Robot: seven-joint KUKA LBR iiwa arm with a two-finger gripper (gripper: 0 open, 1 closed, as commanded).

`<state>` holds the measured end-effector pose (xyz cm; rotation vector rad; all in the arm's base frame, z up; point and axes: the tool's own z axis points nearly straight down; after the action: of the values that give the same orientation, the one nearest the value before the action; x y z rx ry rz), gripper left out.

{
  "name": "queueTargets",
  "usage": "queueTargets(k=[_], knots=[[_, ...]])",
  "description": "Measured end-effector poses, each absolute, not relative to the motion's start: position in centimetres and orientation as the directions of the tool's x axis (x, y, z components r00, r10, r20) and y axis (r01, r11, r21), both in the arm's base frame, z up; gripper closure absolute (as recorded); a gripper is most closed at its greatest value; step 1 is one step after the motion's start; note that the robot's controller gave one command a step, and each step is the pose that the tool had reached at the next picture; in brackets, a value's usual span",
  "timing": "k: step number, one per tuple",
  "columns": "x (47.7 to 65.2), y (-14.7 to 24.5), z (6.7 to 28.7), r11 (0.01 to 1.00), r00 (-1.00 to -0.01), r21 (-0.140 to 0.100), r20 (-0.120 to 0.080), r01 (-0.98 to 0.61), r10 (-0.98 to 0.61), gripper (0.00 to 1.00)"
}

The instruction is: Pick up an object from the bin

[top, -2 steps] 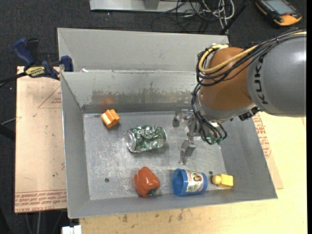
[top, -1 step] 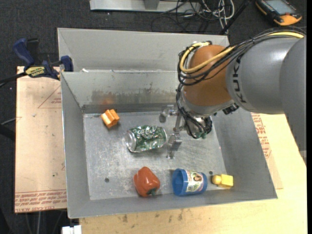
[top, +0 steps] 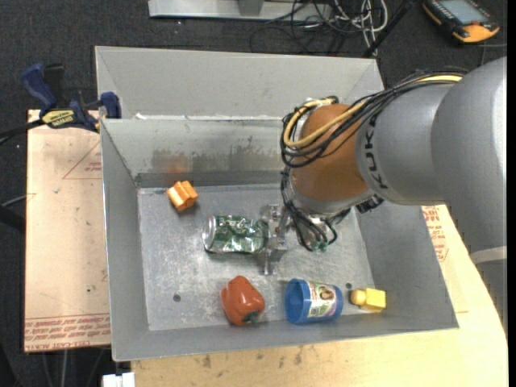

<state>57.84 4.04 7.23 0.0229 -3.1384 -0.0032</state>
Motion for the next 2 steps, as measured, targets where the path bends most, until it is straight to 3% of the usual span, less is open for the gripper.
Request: queueTargets(k=[1, 2], knots=[[57.9, 4.0, 7.2, 1.000, -1.000, 0.002, 0.003, -0.015, -0.015, 1.00], [57.5, 4.7, 9.0, 1.000, -1.000, 0.001, 0.000, -0.026, -0.026, 1.00]])
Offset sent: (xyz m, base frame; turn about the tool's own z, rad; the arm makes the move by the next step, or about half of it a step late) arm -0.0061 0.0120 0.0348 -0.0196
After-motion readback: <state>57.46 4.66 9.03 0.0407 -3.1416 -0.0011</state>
